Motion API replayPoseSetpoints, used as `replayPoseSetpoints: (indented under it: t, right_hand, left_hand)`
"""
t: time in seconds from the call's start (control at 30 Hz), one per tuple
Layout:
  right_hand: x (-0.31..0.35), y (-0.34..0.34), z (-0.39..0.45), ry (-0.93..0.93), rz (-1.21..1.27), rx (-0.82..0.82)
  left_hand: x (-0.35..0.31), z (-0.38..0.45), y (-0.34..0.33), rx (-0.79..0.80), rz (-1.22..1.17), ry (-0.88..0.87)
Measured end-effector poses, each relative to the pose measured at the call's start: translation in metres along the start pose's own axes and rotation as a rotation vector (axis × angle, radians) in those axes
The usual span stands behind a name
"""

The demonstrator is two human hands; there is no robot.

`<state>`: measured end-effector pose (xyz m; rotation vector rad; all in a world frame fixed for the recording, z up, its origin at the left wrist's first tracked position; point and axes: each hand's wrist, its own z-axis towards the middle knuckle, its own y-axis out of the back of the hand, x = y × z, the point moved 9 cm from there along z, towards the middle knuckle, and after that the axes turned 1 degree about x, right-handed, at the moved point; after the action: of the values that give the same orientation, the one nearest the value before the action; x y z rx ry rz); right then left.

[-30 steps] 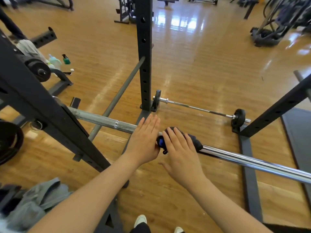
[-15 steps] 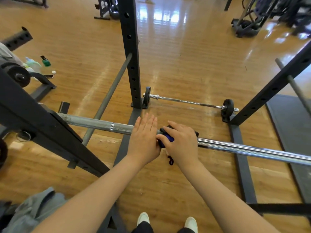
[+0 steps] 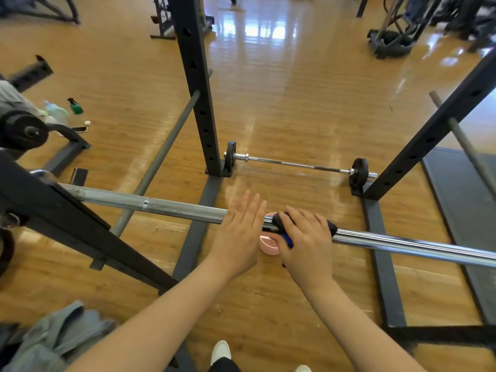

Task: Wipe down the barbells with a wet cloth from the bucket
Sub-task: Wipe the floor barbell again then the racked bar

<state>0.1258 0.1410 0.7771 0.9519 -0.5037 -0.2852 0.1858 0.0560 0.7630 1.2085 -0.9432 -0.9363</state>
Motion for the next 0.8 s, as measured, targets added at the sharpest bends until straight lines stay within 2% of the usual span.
replayPoseSetpoints:
  t: [0.1, 0.2, 0.27, 0.37, 0.47, 0.7, 0.8]
  right_hand:
    - [0.000, 0.000, 0.006, 0.079, 0.037, 0.052]
    - [-0.044, 0.022, -0.011, 0.104, 0.048, 0.041]
    - [-0.080, 0.040, -0.028, 0.088, 0.018, 0.007]
    - [-0.127, 0.063, -0.044, 0.025, -0.006, -0.034]
    - [-0.153, 0.078, -0.052, 0.005, -0.025, -0.042]
    - [-0.166, 0.083, -0.056, 0.102, -0.001, 0.010]
    - [-0.207, 0.109, -0.071, 0.019, -0.013, -0.055]
  left_hand:
    - [-0.028, 0.015, 0.001, 0.033, -0.007, 0.025]
    - [-0.058, 0.029, 0.005, 0.051, 0.052, 0.002]
    - [-0.079, 0.039, 0.011, 0.051, 0.020, 0.023]
    - [-0.121, 0.050, 0.006, 0.036, 0.062, -0.075]
    - [-0.158, 0.064, 0.004, 0.024, 0.025, -0.046]
    - [-0.172, 0.070, 0.006, 0.033, -0.014, 0.011]
    - [-0.172, 0.072, 0.004, 0.032, 0.004, 0.004]
